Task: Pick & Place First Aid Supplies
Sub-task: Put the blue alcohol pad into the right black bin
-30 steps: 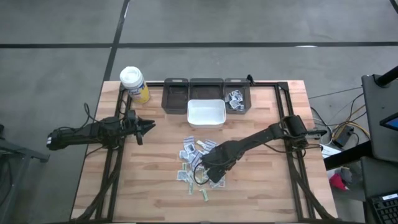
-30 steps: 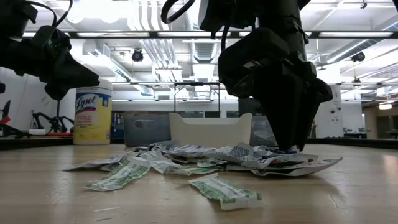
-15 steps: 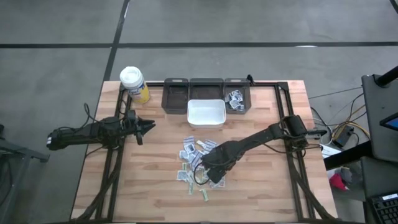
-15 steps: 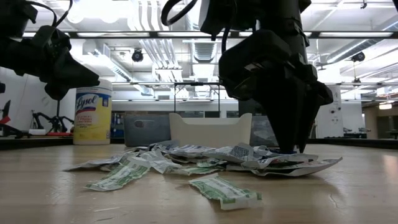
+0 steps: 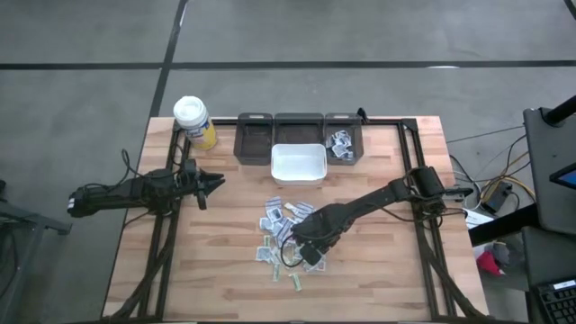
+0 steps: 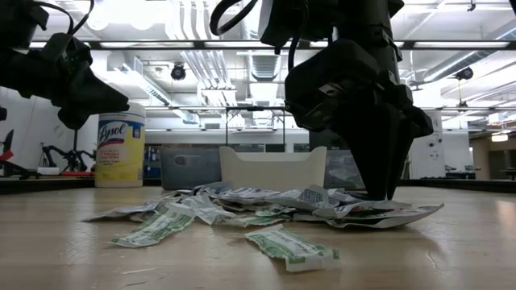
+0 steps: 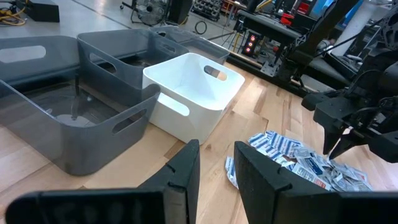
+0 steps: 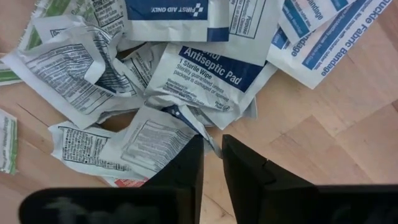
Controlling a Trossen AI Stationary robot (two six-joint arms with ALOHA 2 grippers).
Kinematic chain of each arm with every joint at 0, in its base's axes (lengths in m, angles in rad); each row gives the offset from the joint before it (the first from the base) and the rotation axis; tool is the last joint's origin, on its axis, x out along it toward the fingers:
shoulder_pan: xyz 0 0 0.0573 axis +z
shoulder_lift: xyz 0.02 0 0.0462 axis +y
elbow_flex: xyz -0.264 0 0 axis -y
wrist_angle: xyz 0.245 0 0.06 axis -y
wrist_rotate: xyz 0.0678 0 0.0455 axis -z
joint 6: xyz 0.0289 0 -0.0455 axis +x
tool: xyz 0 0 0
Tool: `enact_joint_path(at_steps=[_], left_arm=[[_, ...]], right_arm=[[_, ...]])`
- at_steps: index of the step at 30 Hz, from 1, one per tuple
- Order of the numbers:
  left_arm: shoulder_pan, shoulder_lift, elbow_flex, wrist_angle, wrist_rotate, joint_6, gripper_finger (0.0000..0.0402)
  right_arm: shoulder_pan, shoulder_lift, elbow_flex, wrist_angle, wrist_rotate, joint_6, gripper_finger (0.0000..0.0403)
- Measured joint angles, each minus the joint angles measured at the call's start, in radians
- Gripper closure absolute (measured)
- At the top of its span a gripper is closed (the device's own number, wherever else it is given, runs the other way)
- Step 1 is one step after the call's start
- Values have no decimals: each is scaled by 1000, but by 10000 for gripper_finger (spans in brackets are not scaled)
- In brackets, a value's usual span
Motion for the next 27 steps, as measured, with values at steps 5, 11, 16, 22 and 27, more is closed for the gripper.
enact_joint_path(at_steps=[5, 11, 16, 22, 27], left_arm=[[0, 0, 0, 0, 0, 0, 307], [0, 0, 0, 0, 0, 0, 307], [0, 0, 0, 0, 0, 0, 307], [0, 0, 0, 0, 0, 0, 307], [0, 0, 0, 0, 0, 0, 307]], right_arm=[[0, 0, 0, -1, 0, 3, 357], [0, 0, 0, -5, 0, 7, 367], [0, 0, 0, -8, 0, 10, 376], [0, -1, 0, -21, -3, 10, 377], [0, -2, 21, -68, -8, 10, 377]])
